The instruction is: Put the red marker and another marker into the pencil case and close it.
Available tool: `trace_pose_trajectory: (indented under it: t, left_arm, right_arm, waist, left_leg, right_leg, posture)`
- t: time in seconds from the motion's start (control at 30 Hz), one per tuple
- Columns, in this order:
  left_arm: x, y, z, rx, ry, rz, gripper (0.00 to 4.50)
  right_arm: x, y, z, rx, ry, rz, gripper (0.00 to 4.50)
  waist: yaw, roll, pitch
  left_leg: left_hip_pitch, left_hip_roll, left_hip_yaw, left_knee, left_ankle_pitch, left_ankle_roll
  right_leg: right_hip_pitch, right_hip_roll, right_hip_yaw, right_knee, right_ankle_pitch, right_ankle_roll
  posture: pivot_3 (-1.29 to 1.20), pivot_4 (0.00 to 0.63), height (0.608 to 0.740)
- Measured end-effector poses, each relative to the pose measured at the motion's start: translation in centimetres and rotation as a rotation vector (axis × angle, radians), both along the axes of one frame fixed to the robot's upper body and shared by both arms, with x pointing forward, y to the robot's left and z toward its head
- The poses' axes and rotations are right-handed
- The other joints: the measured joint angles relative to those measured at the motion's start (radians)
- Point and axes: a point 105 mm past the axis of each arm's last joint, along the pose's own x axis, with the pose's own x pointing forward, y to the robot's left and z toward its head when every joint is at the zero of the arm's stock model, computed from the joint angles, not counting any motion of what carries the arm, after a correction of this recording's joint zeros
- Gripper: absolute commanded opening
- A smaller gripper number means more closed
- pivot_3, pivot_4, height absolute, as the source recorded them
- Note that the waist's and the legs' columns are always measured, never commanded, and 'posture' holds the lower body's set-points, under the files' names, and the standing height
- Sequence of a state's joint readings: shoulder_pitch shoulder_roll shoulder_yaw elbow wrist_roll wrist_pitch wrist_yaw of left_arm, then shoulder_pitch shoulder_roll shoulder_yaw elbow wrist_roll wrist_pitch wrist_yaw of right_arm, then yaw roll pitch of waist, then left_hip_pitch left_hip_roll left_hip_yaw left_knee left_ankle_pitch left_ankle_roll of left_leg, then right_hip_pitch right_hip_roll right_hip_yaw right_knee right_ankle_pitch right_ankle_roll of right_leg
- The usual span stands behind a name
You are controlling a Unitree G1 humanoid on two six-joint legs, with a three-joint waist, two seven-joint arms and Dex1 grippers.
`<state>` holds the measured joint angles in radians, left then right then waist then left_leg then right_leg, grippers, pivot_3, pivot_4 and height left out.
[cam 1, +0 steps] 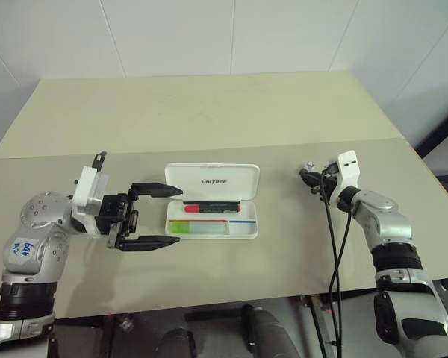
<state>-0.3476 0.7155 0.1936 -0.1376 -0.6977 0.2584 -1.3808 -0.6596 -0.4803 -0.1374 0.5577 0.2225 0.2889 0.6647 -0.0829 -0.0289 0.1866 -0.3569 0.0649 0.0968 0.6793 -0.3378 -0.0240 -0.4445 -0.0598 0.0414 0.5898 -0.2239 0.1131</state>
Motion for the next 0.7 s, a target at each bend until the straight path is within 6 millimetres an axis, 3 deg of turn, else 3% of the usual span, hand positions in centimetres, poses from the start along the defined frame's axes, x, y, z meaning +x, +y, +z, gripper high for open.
trace_pose_trajectory:
  t: [0.17,0.5,0.7]
  left_arm:
    - [0.0,0.0,-0.2,-0.002,0.01,-0.009,4.5]
    - [0.2,0.2,-0.3,-0.007,0.016,0.0,4.5]
    - [0.2,0.2,-0.3,-0.007,0.015,0.003,4.5]
  right_arm:
    - [-0.1,0.1,0.4,-0.003,-0.019,0.021,0.66]
    - [0.1,1.4,3.1,-0.034,-0.148,0.167,0.66]
    - [1.1,1.0,2.1,-0.038,-0.081,0.144,2.6]
  waist:
    - [-0.001,0.0,0.0]
    - [-0.001,0.0,0.0]
    - [-0.001,0.0,0.0]
  left_leg:
    - [0.0,0.0,0.0,-0.001,0.0,0.0]
    - [0.0,0.0,0.0,-0.001,0.0,0.0]
    - [0.0,0.0,0.0,-0.001,0.0,0.0]
  right_leg:
    - [0.0,0.0,0.0,0.0,0.0,0.0]
    - [0.0,0.0,0.0,0.0,0.0,0.0]
    - [0.0,0.0,0.0,-0.001,0.0,0.0]
  posture:
    - [0.0,0.15,0.74]
    - [0.0,0.15,0.74]
    - [0.0,0.15,0.74]
